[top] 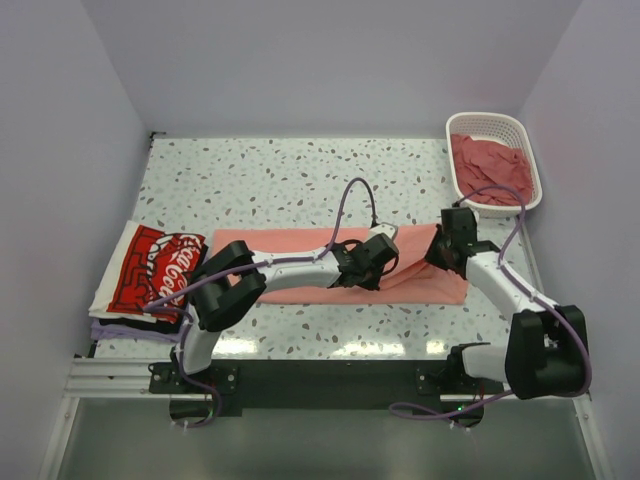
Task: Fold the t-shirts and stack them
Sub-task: Fold the tshirt
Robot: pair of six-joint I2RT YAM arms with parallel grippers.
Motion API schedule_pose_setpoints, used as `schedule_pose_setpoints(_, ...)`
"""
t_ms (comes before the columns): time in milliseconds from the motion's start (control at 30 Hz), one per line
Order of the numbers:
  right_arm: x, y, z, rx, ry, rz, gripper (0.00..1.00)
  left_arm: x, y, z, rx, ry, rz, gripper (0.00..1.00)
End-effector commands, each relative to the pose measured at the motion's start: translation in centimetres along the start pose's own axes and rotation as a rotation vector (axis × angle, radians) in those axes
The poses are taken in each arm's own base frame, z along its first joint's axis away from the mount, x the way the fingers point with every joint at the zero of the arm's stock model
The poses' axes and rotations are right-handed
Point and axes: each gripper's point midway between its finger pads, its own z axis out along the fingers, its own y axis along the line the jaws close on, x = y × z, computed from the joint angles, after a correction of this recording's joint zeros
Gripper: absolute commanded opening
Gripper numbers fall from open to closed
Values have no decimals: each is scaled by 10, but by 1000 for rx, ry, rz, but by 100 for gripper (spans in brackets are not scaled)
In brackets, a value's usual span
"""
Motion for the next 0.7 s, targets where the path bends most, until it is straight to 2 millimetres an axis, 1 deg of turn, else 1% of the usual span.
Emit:
schedule_pose_setpoints(0, -3, 2, -14, -36, -28, -4, 4, -17, -7, -9, 9, -38, 0, 14)
schedule_pose_setpoints(33, -4, 4, -20, -53, -38, -3, 3, -17, -6, -11, 6, -34, 1, 13)
schedule_pose_setpoints(67, 0, 1, -23, -49, -31, -1, 3, -19, -4, -12, 1, -41, -1, 13)
schedule_pose_setpoints(133, 3, 4, -28, -77, -25, -2, 2, -22, -4, -18, 0, -49, 2, 13)
schedule_pose_setpoints(267, 17, 7, -42, -134, -1, 8, 1, -28, 2, -25, -27, -65, -1, 13)
schedule_pose_setpoints(333, 22, 7, -45, -148, 9, 11, 1, -28, 4, -30, -37, -65, 1, 12)
schedule_pose_setpoints(367, 28, 4, -46, -144, 22, 11, 1, -29, 8, -30, -48, -67, -2, 12)
schedule_pose_setpoints(433, 30, 2, -50, -144, 20, 17, 0, -31, 10, -34, -54, -71, -5, 12)
schedule_pose_setpoints(500, 38, 4, -54, -171, 40, 22, 0, -32, 15, -35, -65, -71, -13, 12)
schedule_pose_setpoints(633, 47, 1, -56, -174, 51, 32, 0, -35, 23, -38, -67, -73, -24, 12)
schedule_pose_setpoints(667, 50, -1, -56, -168, 59, 35, 0, -35, 22, -39, -60, -72, -22, 12)
